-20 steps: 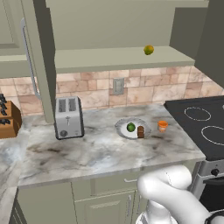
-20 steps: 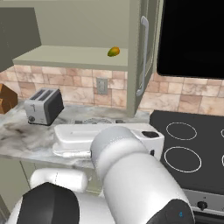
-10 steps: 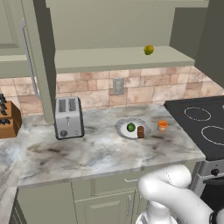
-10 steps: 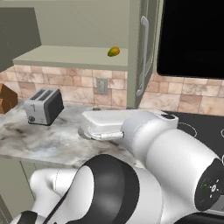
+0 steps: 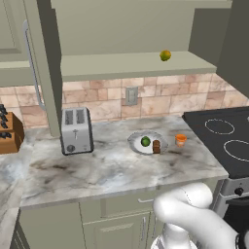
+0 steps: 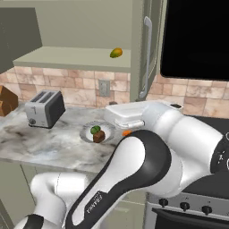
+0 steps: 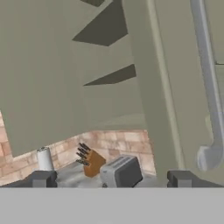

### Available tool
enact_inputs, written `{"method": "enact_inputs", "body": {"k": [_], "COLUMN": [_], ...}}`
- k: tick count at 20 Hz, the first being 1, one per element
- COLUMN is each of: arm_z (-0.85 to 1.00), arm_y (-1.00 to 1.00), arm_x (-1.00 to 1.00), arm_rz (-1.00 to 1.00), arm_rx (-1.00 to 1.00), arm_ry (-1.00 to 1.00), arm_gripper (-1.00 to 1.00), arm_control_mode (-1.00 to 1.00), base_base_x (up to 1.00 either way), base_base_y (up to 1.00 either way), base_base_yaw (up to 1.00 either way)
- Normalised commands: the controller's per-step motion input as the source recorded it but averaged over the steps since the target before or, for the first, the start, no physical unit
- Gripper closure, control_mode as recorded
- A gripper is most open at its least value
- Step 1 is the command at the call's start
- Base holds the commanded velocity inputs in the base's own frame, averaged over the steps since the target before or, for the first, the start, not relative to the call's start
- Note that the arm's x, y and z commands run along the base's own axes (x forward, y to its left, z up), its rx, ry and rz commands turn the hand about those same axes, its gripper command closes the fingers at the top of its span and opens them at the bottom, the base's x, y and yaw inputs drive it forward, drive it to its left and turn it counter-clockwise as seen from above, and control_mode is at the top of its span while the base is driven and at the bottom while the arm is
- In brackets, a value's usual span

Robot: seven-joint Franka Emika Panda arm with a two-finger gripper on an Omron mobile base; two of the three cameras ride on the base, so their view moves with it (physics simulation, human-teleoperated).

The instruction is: Pick the avocado and bread from the counter and place them on the plate. Then pick the jam from the cabinet and place it next to the plate. Lastly close the cabinet door.

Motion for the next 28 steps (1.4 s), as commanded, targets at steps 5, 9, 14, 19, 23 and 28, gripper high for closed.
{"method": "enact_inputs", "body": {"k": [5, 9, 14, 19, 23, 28], "arm_z": [-0.1, 0.0, -0.03, -0.11, -0.09, -0.01], "arm_y": [-0.28, -0.34, 0.11, 0.61, 0.97, 1.0], "arm_x": [0.55, 0.25, 0.67, 0.94, 0.91, 0.96], "arm_rz": [0.17, 0.12, 0.02, -0.07, -0.16, -0.29], "arm_rx": [0.07, 0.11, 0.03, 0.0, 0.0, 0.0], "arm_ry": [-0.06, -0.02, -0.05, -0.14, -0.22, -0.24], "arm_gripper": [-1.0, -1.0, -1.0, -1.0, -1.0, -1.0], "arm_control_mode": [-1.0, -1.0, -1.0, -1.0, -1.0, -1.0], "base_base_x": [0.0, 0.0, 0.0, 0.0, 0.0, 0.0], "base_base_y": [0.0, 0.0, 0.0, 0.0, 0.0, 0.0], "base_base_yaw": [0.0, 0.0, 0.0, 0.0, 0.0, 0.0]}}
